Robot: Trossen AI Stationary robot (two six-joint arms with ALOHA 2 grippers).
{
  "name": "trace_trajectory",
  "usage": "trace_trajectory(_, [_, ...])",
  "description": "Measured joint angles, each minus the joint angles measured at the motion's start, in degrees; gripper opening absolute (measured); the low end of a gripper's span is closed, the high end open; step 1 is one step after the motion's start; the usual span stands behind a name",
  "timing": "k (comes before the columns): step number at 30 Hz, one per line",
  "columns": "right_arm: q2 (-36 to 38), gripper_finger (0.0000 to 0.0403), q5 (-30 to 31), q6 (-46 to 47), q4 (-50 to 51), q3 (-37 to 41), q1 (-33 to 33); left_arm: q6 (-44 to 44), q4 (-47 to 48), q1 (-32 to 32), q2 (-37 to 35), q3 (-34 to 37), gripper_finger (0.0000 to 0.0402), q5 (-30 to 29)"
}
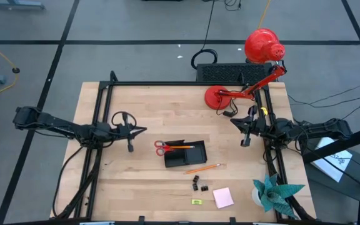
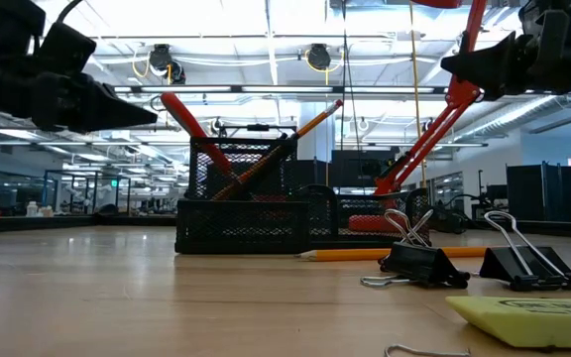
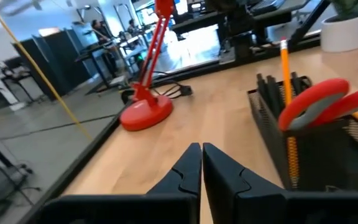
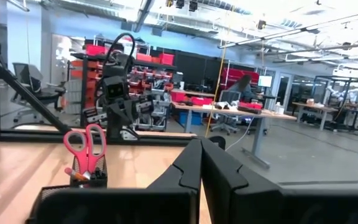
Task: Pick and place office supplies into organizer
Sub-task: Put the eraser into the bottom left compartment of the desk organizer
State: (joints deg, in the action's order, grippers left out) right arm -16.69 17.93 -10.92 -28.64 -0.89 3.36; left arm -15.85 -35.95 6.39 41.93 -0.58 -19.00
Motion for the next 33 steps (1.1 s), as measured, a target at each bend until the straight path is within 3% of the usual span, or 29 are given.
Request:
trace_trajectory(6, [0.0, 0.0004, 0.0, 2.3, 0.7, 0.0, 0.0, -5.1, -2.2, 0.0, 0.0, 0.0, 0.0032, -0.9])
trace_trajectory(19, [-3.3, 0.0011, -3.1, 7.8, 3.2, -0.4, 1.9, -5.1, -3.6, 0.0, 0.0, 0.0, 0.0031, -1.0])
trace_trajectory(29, [-11.9, 0.0145, -3.1, 8.1, 3.1, -7.3, 9.7, -5.2, -3.6, 0.0, 0.0, 0.0, 0.0031, -1.1])
trace_trajectory(33, [-17.4, 0.0178, -3.2, 9.5, 3.2, -12.6, 13.7, -3.9, -2.8, 0.0, 0.0, 0.0, 0.0031, -1.1])
